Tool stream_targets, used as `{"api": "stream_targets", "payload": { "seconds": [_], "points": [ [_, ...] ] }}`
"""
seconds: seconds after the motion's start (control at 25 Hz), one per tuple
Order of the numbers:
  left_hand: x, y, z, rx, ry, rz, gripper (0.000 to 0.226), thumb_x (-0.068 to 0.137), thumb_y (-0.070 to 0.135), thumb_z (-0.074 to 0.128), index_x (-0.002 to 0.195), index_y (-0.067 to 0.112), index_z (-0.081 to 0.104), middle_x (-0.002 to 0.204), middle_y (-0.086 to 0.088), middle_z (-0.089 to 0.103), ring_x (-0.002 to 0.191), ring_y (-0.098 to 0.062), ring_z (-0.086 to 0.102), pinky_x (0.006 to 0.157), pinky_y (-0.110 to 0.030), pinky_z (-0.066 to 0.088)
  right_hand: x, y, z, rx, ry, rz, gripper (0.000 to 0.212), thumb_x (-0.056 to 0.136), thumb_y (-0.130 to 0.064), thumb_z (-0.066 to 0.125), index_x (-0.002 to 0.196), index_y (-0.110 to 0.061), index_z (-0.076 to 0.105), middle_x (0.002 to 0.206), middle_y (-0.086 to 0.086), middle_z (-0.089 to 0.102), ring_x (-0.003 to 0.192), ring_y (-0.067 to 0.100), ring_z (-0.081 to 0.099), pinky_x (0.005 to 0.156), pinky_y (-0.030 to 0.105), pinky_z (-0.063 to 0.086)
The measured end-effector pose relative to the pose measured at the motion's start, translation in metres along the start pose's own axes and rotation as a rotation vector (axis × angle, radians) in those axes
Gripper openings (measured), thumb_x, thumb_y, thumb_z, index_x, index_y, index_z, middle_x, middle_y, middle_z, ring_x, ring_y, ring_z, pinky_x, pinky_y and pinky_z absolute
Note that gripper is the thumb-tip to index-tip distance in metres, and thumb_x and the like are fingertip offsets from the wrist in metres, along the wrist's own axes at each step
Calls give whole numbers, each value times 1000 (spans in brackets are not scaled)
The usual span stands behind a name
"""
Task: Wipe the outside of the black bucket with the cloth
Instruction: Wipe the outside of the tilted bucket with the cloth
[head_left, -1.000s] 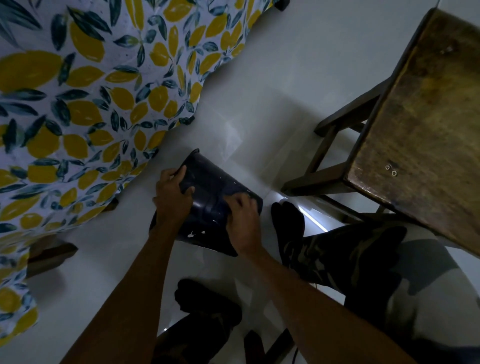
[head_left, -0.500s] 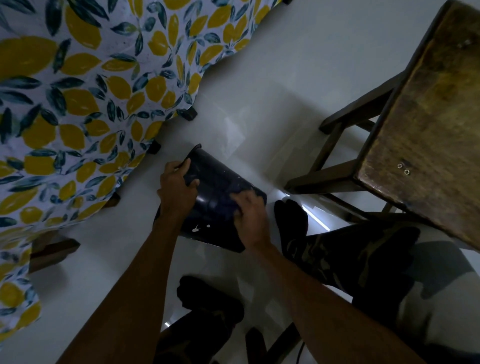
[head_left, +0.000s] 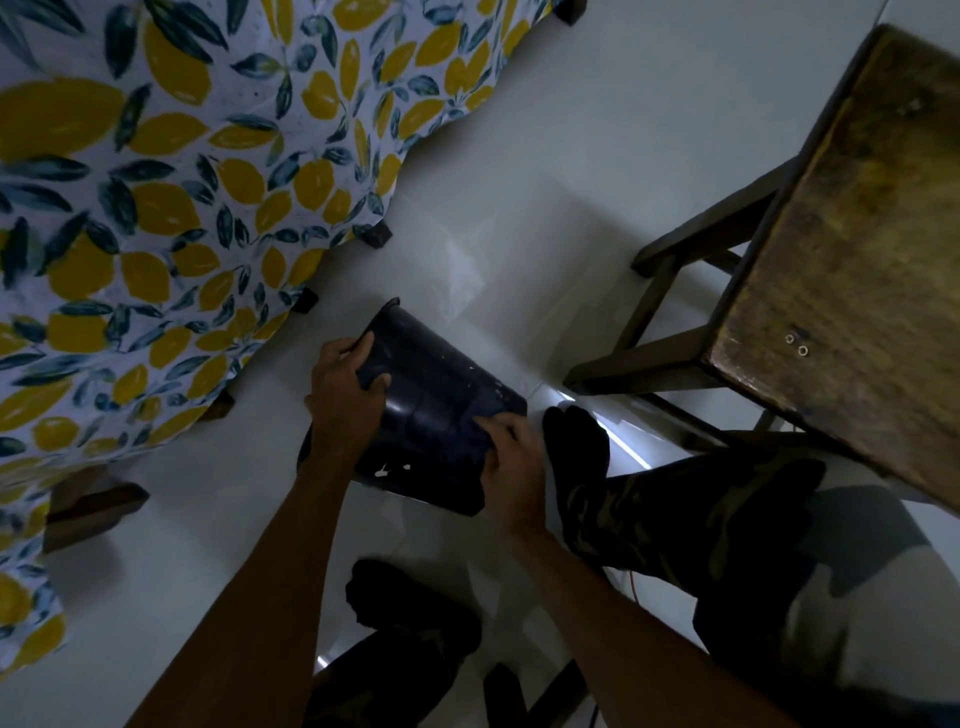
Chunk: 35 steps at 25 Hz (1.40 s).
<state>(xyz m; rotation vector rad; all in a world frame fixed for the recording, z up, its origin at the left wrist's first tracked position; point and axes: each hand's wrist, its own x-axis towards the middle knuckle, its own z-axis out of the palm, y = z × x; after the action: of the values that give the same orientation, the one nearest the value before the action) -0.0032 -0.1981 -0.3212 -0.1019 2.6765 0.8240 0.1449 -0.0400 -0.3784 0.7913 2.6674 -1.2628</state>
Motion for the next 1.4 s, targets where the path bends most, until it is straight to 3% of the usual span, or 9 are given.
{"api": "stream_targets", "payload": {
  "seconds": [0.16,0.28,0.44,0.6,0.8,0.92,1.12,1.2,1.4],
  "points": [
    [-6,-3,-4,-15,10,40,59,86,6,72,142,11,52,134,-13,48,123,-25,48,103,-8,28,63,12,2,131,-39,150,34,80,1,50,95,-18,73,93,7,69,87,18,60,84,27,47],
    [-10,-2,-6,-41,38,69,57,85,1,71,139,5,54,131,-17,50,116,-16,46,90,10,19,101,7,7,139,-191,253,31,83,-24,47,97,-22,75,97,7,74,92,21,66,85,34,52],
    [-9,-2,-6,-38,36,58,57,85,1,72,139,6,54,131,-17,50,119,-22,49,88,12,18,81,-14,19,124,-126,77,42,85,-10,45,118,-16,70,119,12,68,111,31,63,100,36,47],
    [-10,-3,-6,-32,24,49,58,86,3,72,140,9,53,131,-15,49,121,-26,48,90,9,19,30,-11,16,168,-201,-172,54,91,5,43,138,-19,54,145,6,52,139,18,41,117,26,28],
    [-1,1,0,-66,7,49,57,86,2,71,140,7,53,131,-15,48,121,-24,49,93,7,22,104,-13,20,19,-337,218,40,100,-14,37,137,-14,51,133,16,58,120,36,54,100,37,38],
    [3,4,1,-64,11,32,58,85,3,71,140,9,54,132,-14,49,121,-24,49,95,0,23,73,-27,22,144,-212,40,46,97,0,41,140,-10,50,142,13,54,133,30,47,109,27,29],
    [2,4,3,-34,-1,16,58,86,5,71,141,13,54,134,-11,49,124,-25,50,97,-12,28,4,-19,26,35,-252,-310,73,89,8,45,152,-24,29,162,-3,23,152,18,8,123,36,11],
    [4,3,2,-40,1,11,58,86,4,70,141,11,53,134,-14,49,123,-27,51,96,-9,27,21,-22,32,48,-248,-261,71,90,5,47,152,-24,31,161,-2,27,151,19,14,123,37,13],
    [-2,5,-2,-83,0,19,58,84,-1,70,139,9,55,132,-16,50,120,-24,50,90,9,21,120,-21,27,68,-433,264,47,97,-14,40,141,-27,46,142,9,53,128,34,50,111,46,36]
  ]
}}
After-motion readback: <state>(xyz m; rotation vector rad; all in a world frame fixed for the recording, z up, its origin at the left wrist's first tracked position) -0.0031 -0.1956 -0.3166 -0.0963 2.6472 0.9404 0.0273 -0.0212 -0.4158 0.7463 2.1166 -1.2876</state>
